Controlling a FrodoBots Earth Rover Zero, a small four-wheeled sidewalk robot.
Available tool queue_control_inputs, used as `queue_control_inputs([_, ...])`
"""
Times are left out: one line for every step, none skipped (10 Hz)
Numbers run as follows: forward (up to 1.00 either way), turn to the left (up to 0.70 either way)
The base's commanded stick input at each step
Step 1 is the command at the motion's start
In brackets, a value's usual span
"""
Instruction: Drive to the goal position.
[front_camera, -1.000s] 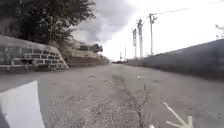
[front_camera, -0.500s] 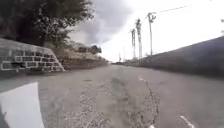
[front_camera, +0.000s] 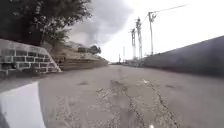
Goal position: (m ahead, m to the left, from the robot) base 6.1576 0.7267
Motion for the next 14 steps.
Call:
queue_control_inputs([0.85, 0.0])
queue_control_inputs([0.85, 0.0])
queue_control_inputs([0.85, 0.0])
queue_control_inputs([0.85, 0.0])
queue_control_inputs([0.85, 0.0])
queue_control_inputs([0.85, 0.0])
queue_control_inputs([0.85, 0.0])
queue_control_inputs([0.85, 0.0])
queue_control_inputs([0.85, 0.0])
queue_control_inputs([0.85, 0.0])
queue_control_inputs([0.85, 0.0])
queue_control_inputs([0.85, 0.0])
queue_control_inputs([0.85, 0.0])
queue_control_inputs([0.85, 0.0])
